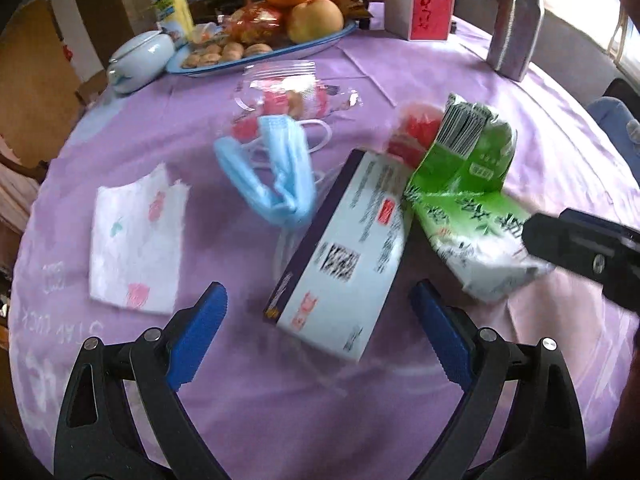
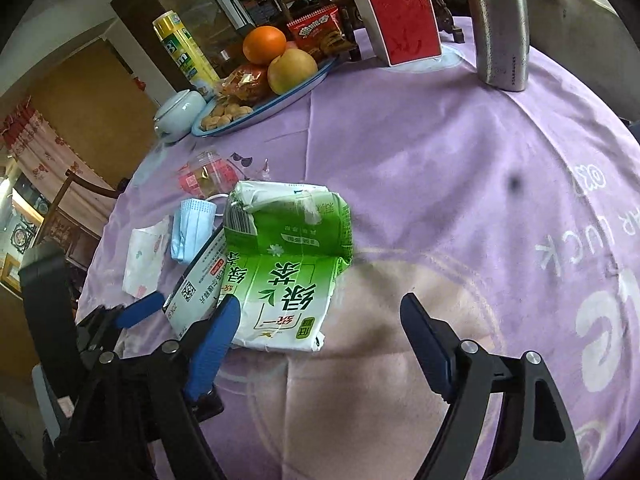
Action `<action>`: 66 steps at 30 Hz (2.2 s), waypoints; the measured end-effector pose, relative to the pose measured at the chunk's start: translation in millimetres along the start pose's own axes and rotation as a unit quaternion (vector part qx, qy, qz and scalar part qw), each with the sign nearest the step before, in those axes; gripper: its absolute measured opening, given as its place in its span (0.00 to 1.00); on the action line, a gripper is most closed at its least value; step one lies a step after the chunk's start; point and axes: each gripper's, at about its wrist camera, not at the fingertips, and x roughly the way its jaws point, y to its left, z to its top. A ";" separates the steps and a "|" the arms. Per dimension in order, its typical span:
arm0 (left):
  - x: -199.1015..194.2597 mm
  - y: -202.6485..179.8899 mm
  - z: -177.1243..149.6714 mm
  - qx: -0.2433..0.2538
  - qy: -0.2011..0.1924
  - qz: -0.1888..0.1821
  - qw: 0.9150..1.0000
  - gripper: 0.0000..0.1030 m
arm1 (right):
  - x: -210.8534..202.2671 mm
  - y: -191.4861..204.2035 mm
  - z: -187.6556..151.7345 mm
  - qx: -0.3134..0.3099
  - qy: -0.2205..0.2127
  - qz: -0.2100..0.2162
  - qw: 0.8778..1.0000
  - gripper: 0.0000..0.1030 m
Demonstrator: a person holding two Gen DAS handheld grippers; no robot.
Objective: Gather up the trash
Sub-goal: 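Grasp the white medicine box with the left gripper while the right gripper grasps the green tea carton, then carry the medicine box and green carton over the red basket with both grippers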
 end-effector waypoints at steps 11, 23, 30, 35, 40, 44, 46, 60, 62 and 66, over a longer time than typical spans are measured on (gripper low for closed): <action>-22.9 -1.5 -13.5 0.003 0.008 -0.021 1.000 0.54 | 1.7 2.2 -1.2 -0.011 -0.001 -0.008 1.000 0.79; -107.7 69.7 -115.6 -0.110 -0.050 0.023 0.992 0.54 | 23.9 27.3 -9.2 -0.074 0.005 0.000 0.997 0.72; -114.1 77.6 -138.3 -0.149 -0.046 -0.005 0.988 0.54 | 16.2 54.3 -16.5 -0.133 -0.034 0.010 0.990 0.31; -123.7 79.2 -144.9 -0.150 -0.052 0.000 0.987 0.54 | -6.7 72.1 -28.5 -0.174 -0.044 0.050 0.983 0.28; -127.8 84.9 -151.8 -0.159 -0.051 0.005 0.986 0.54 | -25.3 111.3 -61.0 -0.287 -0.047 0.045 0.956 0.28; -129.6 91.1 -155.7 -0.173 -0.053 0.008 0.983 0.54 | -8.1 128.3 -71.7 -0.323 -0.001 0.034 0.946 0.30; -130.4 94.8 -158.5 -0.180 -0.053 0.006 0.982 0.54 | -0.3 129.8 -68.4 -0.315 0.012 0.032 0.948 0.35; -122.5 85.7 -147.7 -0.147 -0.049 0.004 0.988 0.55 | -11.0 117.0 -65.5 -0.252 0.006 0.070 0.965 0.27; -118.7 82.5 -144.9 -0.138 -0.045 0.000 0.989 0.55 | -19.7 111.2 -64.3 -0.245 -0.006 0.067 0.967 0.27; -101.7 78.1 -141.5 -0.124 -0.022 -0.001 0.992 0.55 | -30.0 96.7 -60.8 -0.228 -0.020 0.048 0.972 0.28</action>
